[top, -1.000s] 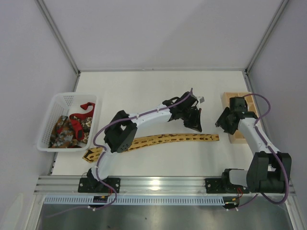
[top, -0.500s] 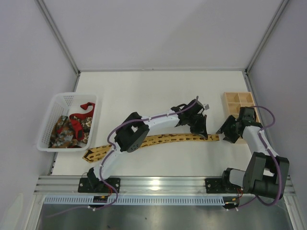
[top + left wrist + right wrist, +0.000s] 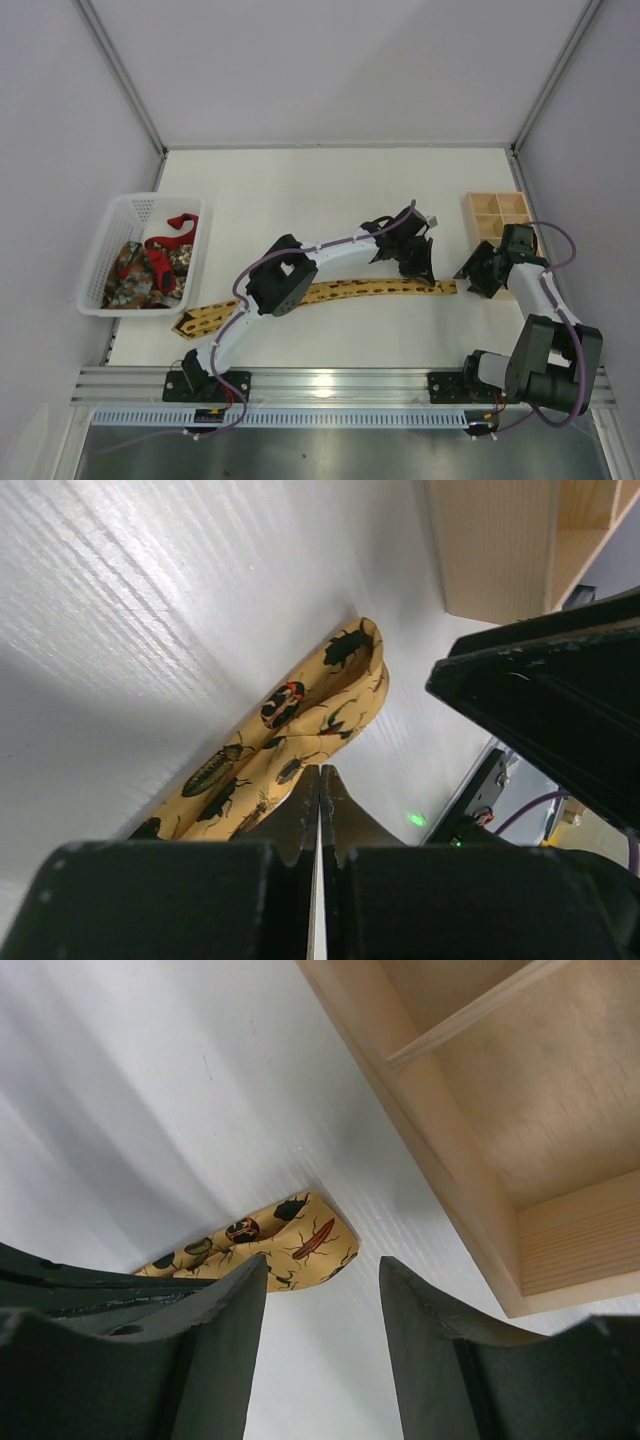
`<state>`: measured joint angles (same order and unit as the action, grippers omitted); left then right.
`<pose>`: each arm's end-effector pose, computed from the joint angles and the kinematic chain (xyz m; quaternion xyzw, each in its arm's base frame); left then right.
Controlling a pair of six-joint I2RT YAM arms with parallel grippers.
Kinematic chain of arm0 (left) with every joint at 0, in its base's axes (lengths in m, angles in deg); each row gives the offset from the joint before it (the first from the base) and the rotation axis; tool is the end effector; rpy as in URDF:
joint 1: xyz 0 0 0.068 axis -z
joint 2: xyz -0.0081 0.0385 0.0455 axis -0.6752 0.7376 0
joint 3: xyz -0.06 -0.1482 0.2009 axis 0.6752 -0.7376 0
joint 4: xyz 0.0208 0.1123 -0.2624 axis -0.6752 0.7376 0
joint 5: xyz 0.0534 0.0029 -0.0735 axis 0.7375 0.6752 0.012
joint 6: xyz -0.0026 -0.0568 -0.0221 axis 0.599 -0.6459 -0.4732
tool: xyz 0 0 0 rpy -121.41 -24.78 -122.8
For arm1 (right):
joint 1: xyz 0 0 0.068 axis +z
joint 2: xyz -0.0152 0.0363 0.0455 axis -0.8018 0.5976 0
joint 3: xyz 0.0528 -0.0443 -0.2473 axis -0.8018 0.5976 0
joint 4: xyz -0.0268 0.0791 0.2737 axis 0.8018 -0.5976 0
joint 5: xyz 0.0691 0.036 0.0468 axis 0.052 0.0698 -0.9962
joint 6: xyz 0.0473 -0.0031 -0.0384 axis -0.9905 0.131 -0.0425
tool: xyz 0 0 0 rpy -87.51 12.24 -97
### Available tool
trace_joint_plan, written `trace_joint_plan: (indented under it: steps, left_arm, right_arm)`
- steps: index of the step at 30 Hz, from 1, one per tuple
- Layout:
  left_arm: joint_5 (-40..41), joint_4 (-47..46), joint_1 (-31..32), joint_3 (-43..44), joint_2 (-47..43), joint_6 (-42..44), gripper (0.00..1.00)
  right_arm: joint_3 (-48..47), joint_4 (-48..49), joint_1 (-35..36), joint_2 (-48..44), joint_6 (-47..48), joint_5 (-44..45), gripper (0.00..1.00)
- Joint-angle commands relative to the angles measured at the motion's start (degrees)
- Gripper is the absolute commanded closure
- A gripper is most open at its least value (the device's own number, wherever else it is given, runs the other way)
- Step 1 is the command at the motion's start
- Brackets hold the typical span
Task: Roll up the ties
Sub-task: Roll the tie
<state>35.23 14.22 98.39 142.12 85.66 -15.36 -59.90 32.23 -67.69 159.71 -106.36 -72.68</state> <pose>0.2950 -0.4725 0.1195 0.1732 0.8931 -0.4104 0.0637 0.2486 -0.0540 0.1482 0.2964 0.9200 0.1209 0.2262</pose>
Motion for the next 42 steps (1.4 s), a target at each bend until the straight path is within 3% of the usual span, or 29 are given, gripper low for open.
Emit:
trace_joint_plan:
  steps: [1, 14, 24, 28, 32, 42]
  left_arm:
    - [0.9, 1.5, -0.3, 2.6, 1.0, 0.1, 0.99]
    - [1.3, 2.3, -3.7, -1.6, 1.5, 1.0, 1.0]
    - [0.9, 1.7, -8.3, -6.2, -0.1, 2.2, 1.0]
    - [1.3, 1.8, -9.6, -7.1, -0.3, 2.4, 1.0]
    - [0.9, 2.6, -11.1, -7.2, 0.1, 2.3, 0.99]
    - [0.1, 4.0, -13.6, -7.1, 0.1, 3.2, 1.0]
  right_arm:
    - [0.2, 1.9, -0.3, 0.6, 1.4, -1.1, 0.45]
    - [-1.6, 4.4, 2.4, 3.8, 5.6, -2.7, 0.46]
    - [-15.1, 7.7, 10.3, 10.4, 18.0, 0.0, 0.42]
    - [-21.6, 6.1, 8.1, 19.7, 25.9, -5.7, 0.41]
    - [-24.2, 6.4, 5.3, 26.7, 28.5, -19.5, 0.46]
    - [-21.2, 10.8, 8.4, 30.4, 28.4, -27.3, 0.49]
